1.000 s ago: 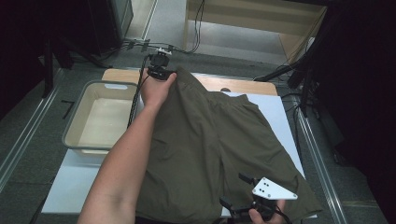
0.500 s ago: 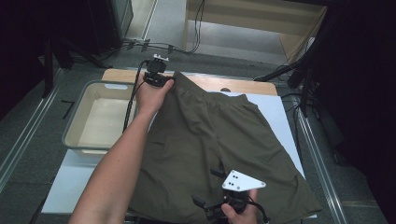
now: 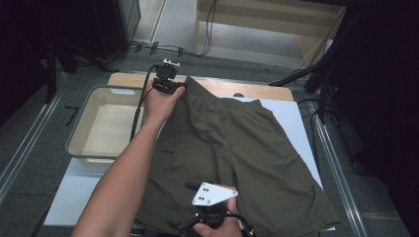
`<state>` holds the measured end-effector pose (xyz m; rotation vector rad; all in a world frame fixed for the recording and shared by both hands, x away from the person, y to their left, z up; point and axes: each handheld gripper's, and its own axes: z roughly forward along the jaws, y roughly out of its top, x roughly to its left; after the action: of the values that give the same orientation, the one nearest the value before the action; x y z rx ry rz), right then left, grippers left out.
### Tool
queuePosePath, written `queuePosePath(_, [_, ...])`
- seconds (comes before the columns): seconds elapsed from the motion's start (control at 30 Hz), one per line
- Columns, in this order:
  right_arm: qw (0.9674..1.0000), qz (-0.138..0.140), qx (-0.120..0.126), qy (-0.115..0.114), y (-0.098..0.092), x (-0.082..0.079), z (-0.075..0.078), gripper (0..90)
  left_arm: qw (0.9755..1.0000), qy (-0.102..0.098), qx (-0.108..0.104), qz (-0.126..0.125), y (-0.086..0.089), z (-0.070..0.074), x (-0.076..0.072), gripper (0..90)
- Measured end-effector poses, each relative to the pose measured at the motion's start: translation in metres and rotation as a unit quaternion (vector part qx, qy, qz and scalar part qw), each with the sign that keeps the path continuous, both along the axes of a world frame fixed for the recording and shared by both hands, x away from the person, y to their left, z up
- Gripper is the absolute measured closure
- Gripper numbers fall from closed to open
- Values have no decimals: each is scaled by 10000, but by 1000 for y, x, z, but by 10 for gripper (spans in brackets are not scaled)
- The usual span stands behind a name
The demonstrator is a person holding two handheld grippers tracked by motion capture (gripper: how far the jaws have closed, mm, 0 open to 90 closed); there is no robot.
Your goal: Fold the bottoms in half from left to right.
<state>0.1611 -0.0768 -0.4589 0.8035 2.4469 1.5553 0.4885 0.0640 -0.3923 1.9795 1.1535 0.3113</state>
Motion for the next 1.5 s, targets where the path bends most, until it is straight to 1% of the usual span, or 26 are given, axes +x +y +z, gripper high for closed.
queuePosePath(0.03, [10000, 55, -6, 39, 6, 0, -1, 0, 10000, 4, -22, -72, 0, 0, -1, 842])
queuePosePath(0.1, [9999, 136, -23, 91, 15, 1, -4, 4, 9999, -30, 31, -145, -2, 0, -3, 842])
queuePosePath(0.23, [9998, 147, -80, 143, 32, 1, -9, 29, 9999, -9, -25, -161, 0, 1, -6, 842])
queuePosePath(0.33, [9995, 167, -180, 184, 43, 1, -11, 46, 9998, -19, 26, -189, 1, 2, -7, 842])
queuePosePath(0.37, [9994, 165, -229, 202, 47, 1, -12, 52, 9998, -21, 26, -184, 1, 2, -7, 842])
queuePosePath(0.4, [9994, 156, -273, 172, 50, 1, -13, 60, 9998, -26, 17, -187, 2, 2, -8, 842])
queuePosePath(0.43, [9992, 152, -310, 211, 53, 2, -14, 79, 9998, -24, 26, -194, 2, 2, -8, 842])
queuePosePath(0.53, [9992, -1, -369, 179, 63, 2, -17, 137, 9996, -36, 57, -259, 2, 1, -9, 842])
queuePosePath(0.57, [9991, -41, -396, 169, 65, 2, -18, 144, 9995, -43, 70, -289, 3, 1, -10, 842])
queuePosePath(0.63, [9989, -25, -426, 173, 70, 2, -20, 153, 9995, -47, 73, -303, 3, 1, -10, 842])
queuePosePath(0.77, [9984, 17, -532, 202, 76, 2, -24, 189, 9997, -55, 22, -258, 4, 1, -9, 842])
queuePosePath(0.9, [9976, 74, -622, 289, 84, 3, -31, 225, 9996, -19, 72, -264, 4, -1, -8, 842])
queuePosePath(1.0, [9966, 75, -705, 421, 90, 4, -37, 246, 9996, -11, 76, -269, 4, -1, -8, 842])
queuePosePath(1.07, [9959, 70, -788, 448, 94, 4, -41, 254, 9996, -5, 102, -274, 4, -1, -8, 842])
queuePosePath(1.1, [9956, 76, -843, 415, 96, 4, -43, 257, 9995, -3, 114, -278, 5, -1, -8, 842])
queuePosePath(1.2, [9945, 37, -948, 436, 102, 4, -47, 266, 9995, -15, 121, -277, 5, 0, -8, 842])
queuePosePath(1.23, [9937, 33, -1001, 494, 103, 4, -49, 266, 9996, -29, 104, -277, 5, 0, -9, 842])
queuePosePath(1.37, [9915, -69, -1209, 481, 110, 3, -55, 270, 9995, -36, 117, -298, 4, -1, -9, 842])
queuePosePath(1.5, [9907, -195, -1282, 412, 115, 1, -55, 259, 9994, -29, 146, -304, 4, -1, -9, 842])
